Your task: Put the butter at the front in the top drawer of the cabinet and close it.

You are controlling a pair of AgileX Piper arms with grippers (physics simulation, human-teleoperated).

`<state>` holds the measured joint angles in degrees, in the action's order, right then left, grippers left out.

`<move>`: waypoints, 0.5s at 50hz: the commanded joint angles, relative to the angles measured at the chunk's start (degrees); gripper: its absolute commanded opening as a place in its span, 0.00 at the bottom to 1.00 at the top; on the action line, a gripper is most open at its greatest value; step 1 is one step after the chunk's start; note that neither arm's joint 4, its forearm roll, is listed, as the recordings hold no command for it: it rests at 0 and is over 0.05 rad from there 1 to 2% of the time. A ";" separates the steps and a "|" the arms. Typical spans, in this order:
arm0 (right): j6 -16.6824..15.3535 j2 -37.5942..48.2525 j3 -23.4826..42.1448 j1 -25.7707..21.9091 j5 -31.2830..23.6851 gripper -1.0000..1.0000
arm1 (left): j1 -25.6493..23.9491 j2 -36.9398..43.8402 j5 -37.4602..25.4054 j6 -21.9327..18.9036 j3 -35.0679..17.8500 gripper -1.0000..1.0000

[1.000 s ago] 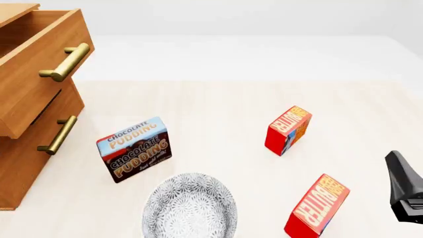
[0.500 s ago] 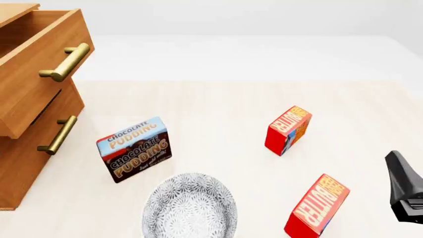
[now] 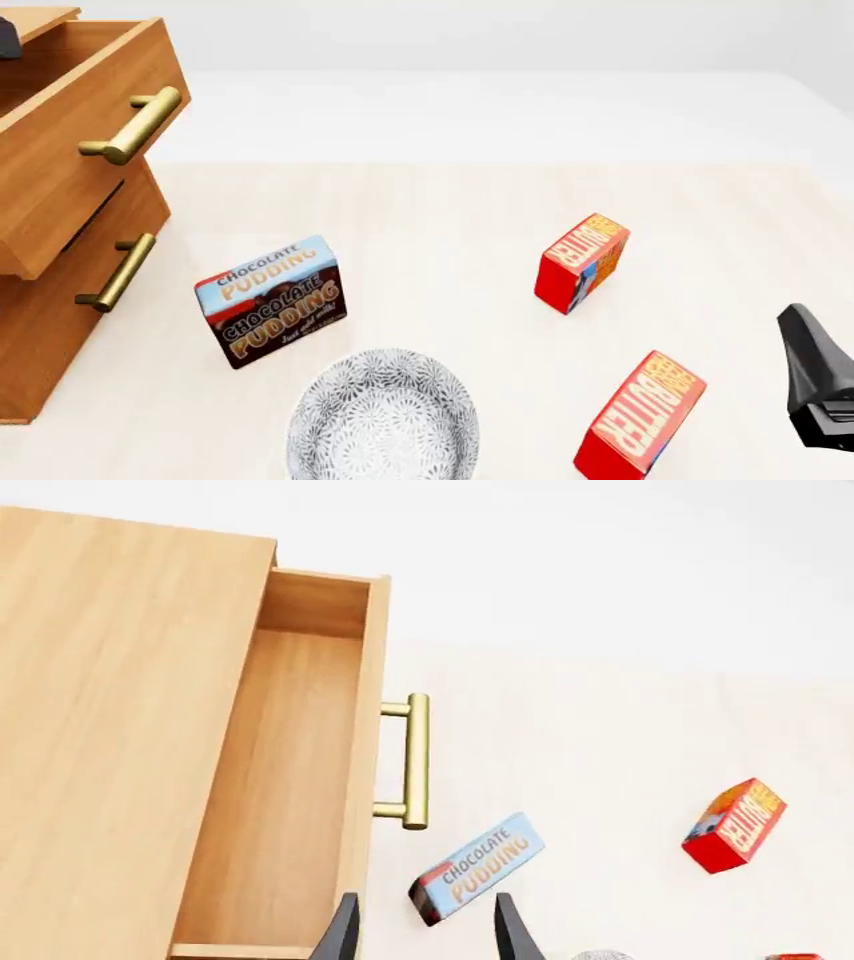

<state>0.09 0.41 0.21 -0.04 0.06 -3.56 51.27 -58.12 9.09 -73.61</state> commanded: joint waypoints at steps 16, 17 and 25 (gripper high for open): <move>-0.03 -0.04 -0.03 0.00 0.03 1.00 | 5.49 5.26 -4.27 -3.32 -2.04 1.00; -0.03 -0.03 -0.03 -0.01 0.03 1.00 | 5.46 5.50 -4.07 -3.43 -2.02 1.00; -0.01 -0.04 -0.03 -0.01 0.03 1.00 | 6.02 6.11 -2.57 -3.61 0.09 1.00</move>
<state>0.09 0.41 0.21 -0.04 0.06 1.26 56.27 -61.30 6.12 -74.76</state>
